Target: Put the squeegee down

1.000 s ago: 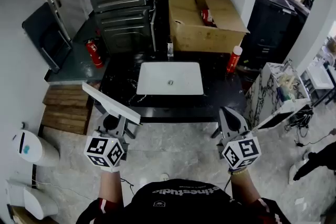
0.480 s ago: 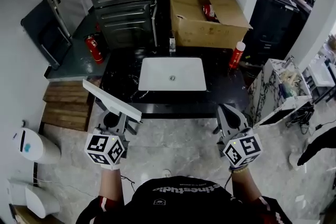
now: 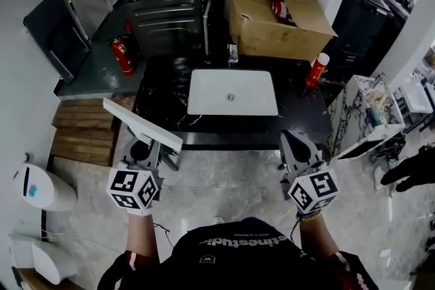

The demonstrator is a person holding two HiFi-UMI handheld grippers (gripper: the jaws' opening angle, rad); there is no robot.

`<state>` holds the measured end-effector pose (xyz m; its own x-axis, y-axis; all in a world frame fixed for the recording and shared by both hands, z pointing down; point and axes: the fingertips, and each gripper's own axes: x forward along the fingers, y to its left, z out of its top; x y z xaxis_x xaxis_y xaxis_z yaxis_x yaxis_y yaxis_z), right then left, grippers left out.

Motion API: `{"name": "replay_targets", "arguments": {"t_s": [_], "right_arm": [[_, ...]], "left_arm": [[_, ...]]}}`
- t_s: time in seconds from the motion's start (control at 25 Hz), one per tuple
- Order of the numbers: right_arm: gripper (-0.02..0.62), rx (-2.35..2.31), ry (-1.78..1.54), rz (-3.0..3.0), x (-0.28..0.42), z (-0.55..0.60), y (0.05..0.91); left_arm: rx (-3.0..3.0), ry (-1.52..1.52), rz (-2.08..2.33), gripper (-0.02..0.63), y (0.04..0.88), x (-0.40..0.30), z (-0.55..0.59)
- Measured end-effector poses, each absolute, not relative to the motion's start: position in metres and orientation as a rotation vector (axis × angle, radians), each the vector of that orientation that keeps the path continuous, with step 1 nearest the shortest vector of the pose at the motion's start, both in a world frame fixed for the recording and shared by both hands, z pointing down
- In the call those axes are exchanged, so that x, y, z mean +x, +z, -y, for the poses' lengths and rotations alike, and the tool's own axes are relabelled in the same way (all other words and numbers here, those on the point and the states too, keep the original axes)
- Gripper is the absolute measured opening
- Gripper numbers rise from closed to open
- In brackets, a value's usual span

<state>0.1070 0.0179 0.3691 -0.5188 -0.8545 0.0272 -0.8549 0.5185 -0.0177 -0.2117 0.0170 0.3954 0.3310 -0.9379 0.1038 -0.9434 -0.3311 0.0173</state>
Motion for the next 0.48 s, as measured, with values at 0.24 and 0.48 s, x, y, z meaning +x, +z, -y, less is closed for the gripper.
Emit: {"name": "replay_targets", "arguments": {"t_s": [0.24,0.48], "right_arm": [[0.040,1.518,0.090,2.684,0.096,0.010,0.387],[0.040,1.505,0.081,2.702,0.098,0.084,0.397]], "left_arm": [[2.461,0.142,1.737,0.080,0.421,-0.226,0.019],[2.454,0.234,1.745,0.080,0.441,-0.219,0.086]]}}
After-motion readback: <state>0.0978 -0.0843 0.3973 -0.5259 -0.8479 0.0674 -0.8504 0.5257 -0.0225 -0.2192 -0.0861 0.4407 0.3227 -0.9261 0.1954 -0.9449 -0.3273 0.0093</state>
